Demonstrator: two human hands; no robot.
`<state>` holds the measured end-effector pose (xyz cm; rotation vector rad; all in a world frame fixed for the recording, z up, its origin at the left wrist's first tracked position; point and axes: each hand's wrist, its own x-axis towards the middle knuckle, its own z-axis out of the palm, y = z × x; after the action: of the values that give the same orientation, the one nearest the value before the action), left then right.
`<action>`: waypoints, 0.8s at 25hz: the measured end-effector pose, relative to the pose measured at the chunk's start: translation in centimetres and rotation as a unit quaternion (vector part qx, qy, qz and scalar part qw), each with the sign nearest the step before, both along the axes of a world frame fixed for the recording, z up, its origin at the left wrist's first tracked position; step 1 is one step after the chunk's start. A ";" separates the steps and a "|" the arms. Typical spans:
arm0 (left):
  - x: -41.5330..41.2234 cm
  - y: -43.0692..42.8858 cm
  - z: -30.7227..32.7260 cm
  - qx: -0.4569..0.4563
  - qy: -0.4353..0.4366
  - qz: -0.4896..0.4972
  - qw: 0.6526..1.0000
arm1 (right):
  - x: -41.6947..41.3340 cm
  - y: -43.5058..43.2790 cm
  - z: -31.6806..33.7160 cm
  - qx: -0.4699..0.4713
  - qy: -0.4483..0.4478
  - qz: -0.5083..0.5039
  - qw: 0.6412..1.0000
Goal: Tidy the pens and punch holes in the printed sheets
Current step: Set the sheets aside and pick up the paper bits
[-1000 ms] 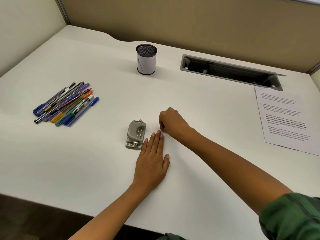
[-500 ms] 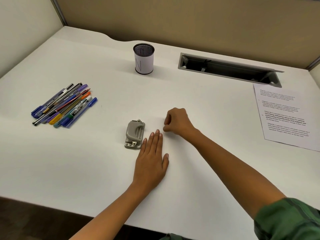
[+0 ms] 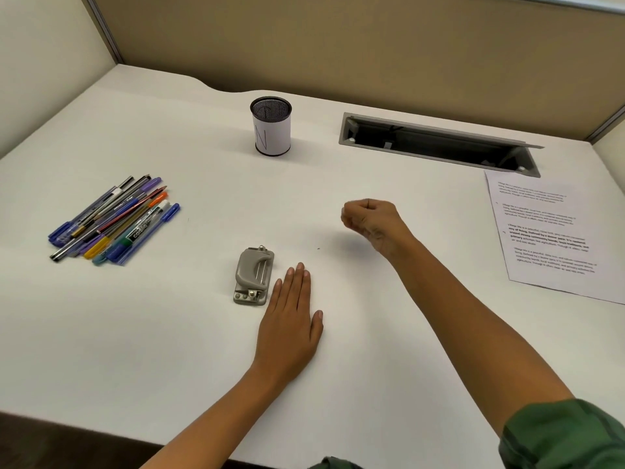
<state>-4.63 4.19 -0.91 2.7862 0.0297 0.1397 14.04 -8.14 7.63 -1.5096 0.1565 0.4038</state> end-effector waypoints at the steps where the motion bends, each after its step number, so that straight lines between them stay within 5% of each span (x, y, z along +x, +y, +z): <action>1: 0.2 0.0 0.0 -0.001 0.000 0.002 1.000 | 0.9 0.6 0.7 0.007 -0.009 -0.001 1.000; 10: 1.2 -0.1 -0.2 -0.004 -0.003 0.020 1.000 | 11.8 9.4 7.0 -0.095 -0.139 -0.031 0.985; 20: 1.2 -0.3 -0.3 -0.017 0.004 0.028 0.999 | 18.4 18.5 9.0 -0.414 -0.315 0.144 0.842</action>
<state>-3.40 3.89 -1.20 2.7539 0.1109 0.1404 32.45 10.40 16.63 -2.4614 -0.4914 0.0300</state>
